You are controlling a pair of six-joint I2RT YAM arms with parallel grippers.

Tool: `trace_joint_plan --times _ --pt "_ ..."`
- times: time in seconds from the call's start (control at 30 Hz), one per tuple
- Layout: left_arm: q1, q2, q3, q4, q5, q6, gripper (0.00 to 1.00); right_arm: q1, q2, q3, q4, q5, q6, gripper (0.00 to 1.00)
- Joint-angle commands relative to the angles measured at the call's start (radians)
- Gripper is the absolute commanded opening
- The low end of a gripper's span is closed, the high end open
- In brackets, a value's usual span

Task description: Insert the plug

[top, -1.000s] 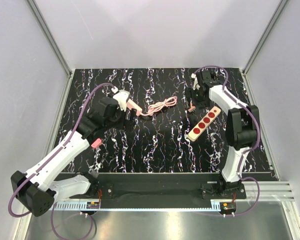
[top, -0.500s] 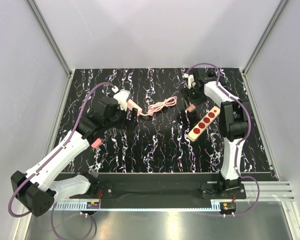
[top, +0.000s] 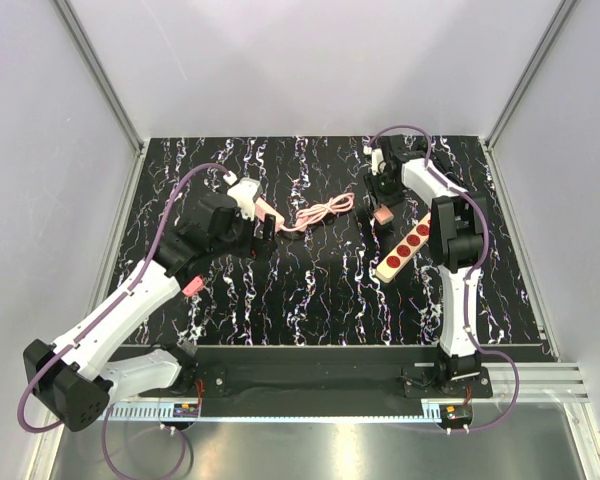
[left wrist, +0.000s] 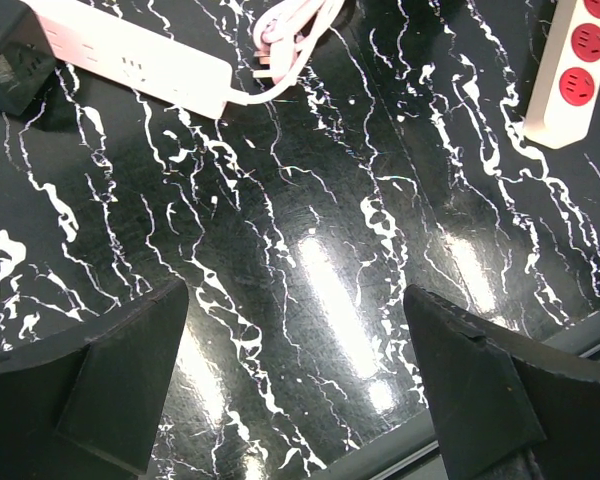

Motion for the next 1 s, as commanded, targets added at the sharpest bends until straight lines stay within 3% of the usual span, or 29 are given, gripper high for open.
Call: trace_joint_plan --times 0.0,0.13,0.3,0.47,0.53,0.63,0.77,0.97 --pt "-0.003 -0.002 -0.010 0.050 0.048 -0.017 0.93 0.003 0.014 0.056 -0.007 -0.009 0.007 0.37" --pt "-0.003 -0.015 -0.015 0.063 0.073 -0.017 0.93 0.003 -0.016 0.062 -0.010 0.047 0.078 0.01" --pt "-0.003 -0.031 0.001 0.078 0.079 -0.045 0.93 0.003 -0.151 0.038 -0.053 0.031 0.346 0.00" --pt "-0.003 0.012 0.047 0.119 0.093 -0.104 0.91 0.006 -0.312 -0.086 -0.020 -0.110 0.593 0.00" --pt "-0.004 0.029 0.041 0.170 0.120 -0.126 0.91 0.015 -0.389 -0.188 0.072 -0.216 0.665 0.00" --pt "-0.015 0.053 0.021 0.343 0.140 -0.189 0.83 0.053 -0.498 -0.305 0.191 -0.235 0.828 0.00" --pt "-0.061 0.128 0.024 0.467 0.111 -0.219 0.78 0.124 -0.625 -0.445 0.374 -0.221 1.076 0.00" --pt "-0.115 0.231 0.077 0.569 0.125 -0.266 0.78 0.231 -0.714 -0.534 0.529 -0.149 1.218 0.00"
